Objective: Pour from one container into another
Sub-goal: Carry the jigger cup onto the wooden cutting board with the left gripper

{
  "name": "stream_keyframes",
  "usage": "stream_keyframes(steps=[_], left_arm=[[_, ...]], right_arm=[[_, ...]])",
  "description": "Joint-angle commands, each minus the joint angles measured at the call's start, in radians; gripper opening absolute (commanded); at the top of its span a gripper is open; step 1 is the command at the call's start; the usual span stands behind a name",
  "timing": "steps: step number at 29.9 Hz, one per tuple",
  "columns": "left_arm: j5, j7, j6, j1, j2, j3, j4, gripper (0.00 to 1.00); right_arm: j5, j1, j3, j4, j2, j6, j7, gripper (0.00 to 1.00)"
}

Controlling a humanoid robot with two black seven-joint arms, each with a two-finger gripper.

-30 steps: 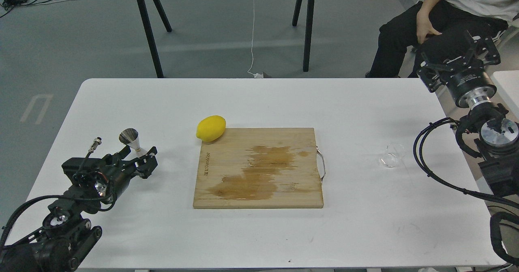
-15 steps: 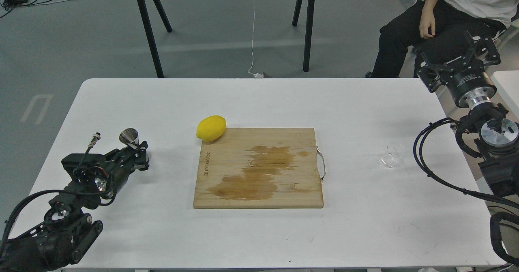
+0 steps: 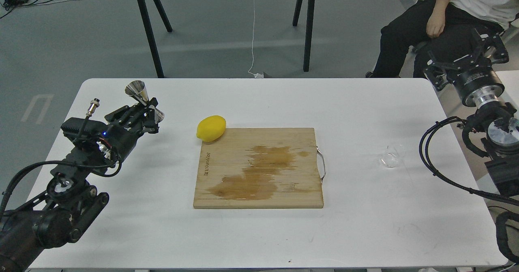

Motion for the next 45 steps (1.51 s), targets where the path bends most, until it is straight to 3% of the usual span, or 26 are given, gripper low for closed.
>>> stream_keyframes(steps=[1, 7, 11, 25, 31, 37, 41, 45], left_arm=[[0.001, 0.023, 0.005, -0.05, -0.044, 0.094, -0.034, 0.06], [0.001, 0.031, -0.001, -0.096, -0.162, 0.268, -0.051, 0.06], [0.001, 0.069, -0.002, -0.098, -0.222, 0.364, -0.042, 0.07], [0.001, 0.097, -0.038, -0.082, -0.3, 0.434, 0.079, 0.14], [0.001, 0.137, -0.039, -0.087, -0.333, 0.433, 0.095, 0.37], [0.001, 0.149, -0.039, -0.087, -0.333, 0.431, 0.095, 0.47], [0.001, 0.149, -0.039, -0.085, -0.333, 0.43, 0.092, 0.49], [0.001, 0.147, -0.038, -0.087, -0.333, 0.428, 0.081, 0.58]], right_arm=[[0.004, -0.018, 0.007, 0.003, -0.023, 0.0, 0.0, 1.0], [0.008, -0.038, 0.009, 0.003, -0.051, 0.0, 0.002, 1.0], [0.008, -0.044, 0.01, 0.003, -0.056, 0.0, 0.002, 1.0], [0.008, -0.059, 0.009, 0.003, -0.056, 0.0, 0.002, 1.0], [0.008, -0.058, 0.009, 0.003, -0.056, 0.0, 0.002, 1.0], [0.008, -0.058, 0.009, 0.003, -0.056, 0.0, 0.002, 1.0], [0.008, -0.058, 0.009, 0.003, -0.056, 0.0, 0.002, 1.0], [0.008, -0.059, 0.009, 0.001, -0.056, 0.0, 0.002, 1.0]])
